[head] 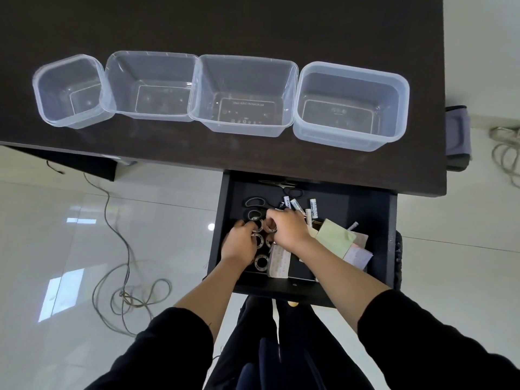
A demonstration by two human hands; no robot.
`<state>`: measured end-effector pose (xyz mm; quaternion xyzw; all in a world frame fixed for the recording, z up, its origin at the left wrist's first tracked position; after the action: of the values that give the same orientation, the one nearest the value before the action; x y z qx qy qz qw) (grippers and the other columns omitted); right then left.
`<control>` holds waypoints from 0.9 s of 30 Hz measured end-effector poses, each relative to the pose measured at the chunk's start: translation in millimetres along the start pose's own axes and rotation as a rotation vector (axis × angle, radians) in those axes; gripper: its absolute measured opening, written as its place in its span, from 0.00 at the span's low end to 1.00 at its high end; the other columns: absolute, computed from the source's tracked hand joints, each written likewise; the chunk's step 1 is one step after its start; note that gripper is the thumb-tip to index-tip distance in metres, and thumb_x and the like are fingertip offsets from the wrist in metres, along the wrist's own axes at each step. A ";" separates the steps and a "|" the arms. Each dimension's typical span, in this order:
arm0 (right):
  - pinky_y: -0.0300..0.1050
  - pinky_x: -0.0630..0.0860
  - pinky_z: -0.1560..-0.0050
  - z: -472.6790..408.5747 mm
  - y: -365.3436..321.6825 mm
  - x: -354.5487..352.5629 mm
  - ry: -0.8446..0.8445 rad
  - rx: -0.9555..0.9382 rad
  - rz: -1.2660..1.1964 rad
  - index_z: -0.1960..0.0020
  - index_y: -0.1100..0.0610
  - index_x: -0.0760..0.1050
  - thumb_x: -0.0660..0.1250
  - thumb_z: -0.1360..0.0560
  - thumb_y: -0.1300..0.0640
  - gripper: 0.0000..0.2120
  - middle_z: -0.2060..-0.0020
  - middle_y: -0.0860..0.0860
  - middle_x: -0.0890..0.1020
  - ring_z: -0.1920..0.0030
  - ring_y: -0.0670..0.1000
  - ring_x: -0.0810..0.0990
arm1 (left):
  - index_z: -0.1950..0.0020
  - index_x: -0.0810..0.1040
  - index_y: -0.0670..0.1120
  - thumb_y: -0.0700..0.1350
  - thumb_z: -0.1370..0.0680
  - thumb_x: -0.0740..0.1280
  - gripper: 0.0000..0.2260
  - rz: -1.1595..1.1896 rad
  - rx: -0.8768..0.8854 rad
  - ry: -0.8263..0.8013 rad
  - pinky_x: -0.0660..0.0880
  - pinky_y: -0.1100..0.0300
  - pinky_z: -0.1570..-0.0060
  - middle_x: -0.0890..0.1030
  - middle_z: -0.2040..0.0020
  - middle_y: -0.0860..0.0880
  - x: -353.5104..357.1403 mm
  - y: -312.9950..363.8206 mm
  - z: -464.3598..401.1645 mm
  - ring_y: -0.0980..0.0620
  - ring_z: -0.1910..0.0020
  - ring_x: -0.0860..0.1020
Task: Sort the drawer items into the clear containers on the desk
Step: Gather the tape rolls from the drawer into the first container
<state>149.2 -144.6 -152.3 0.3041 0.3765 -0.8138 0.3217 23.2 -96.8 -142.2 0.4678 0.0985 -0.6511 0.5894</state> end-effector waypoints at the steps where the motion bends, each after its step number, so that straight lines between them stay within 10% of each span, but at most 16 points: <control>1: 0.47 0.64 0.52 -0.5 0.4 -0.7 -0.003 -0.007 0.001 0.52 0.50 0.72 0.66 0.33 0.65 0.14 0.59 0.51 0.79 0.53 0.56 0.75 | 0.41 0.77 0.45 0.36 0.25 0.61 0.14 0.002 -0.005 0.005 0.74 0.55 0.57 0.75 0.43 0.44 -0.6 0.2 0.4 0.43 0.52 0.78; 18: 0.45 0.61 0.53 3.1 -2.8 -8.1 -0.010 -0.259 0.124 0.56 0.52 0.65 0.65 0.31 0.63 0.11 0.61 0.51 0.77 0.54 0.54 0.75 | 0.40 0.76 0.44 0.37 0.24 0.60 0.14 0.077 -0.104 0.076 0.74 0.56 0.58 0.74 0.41 0.43 -7.3 2.4 6.8 0.42 0.53 0.78; 27: 0.50 0.73 0.55 32.1 -1.8 -31.3 0.392 -0.217 -0.244 0.52 0.61 0.72 0.68 0.27 0.62 0.06 0.63 0.51 0.77 0.56 0.57 0.76 | 0.36 0.74 0.45 0.39 0.22 0.60 0.15 0.116 -0.118 0.196 0.74 0.54 0.52 0.74 0.41 0.44 -37.3 17.2 25.4 0.44 0.49 0.77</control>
<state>158.8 -160.4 -111.4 0.3721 0.5509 -0.7268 0.1727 20.5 -93.8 -94.1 0.4984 0.1665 -0.5601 0.6404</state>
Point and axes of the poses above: each hand's wrist, its own z-axis away from the middle knuckle, its own x-axis out of the palm, y = z × x, the point moved 3 cm from there along -z, towards the middle knuckle
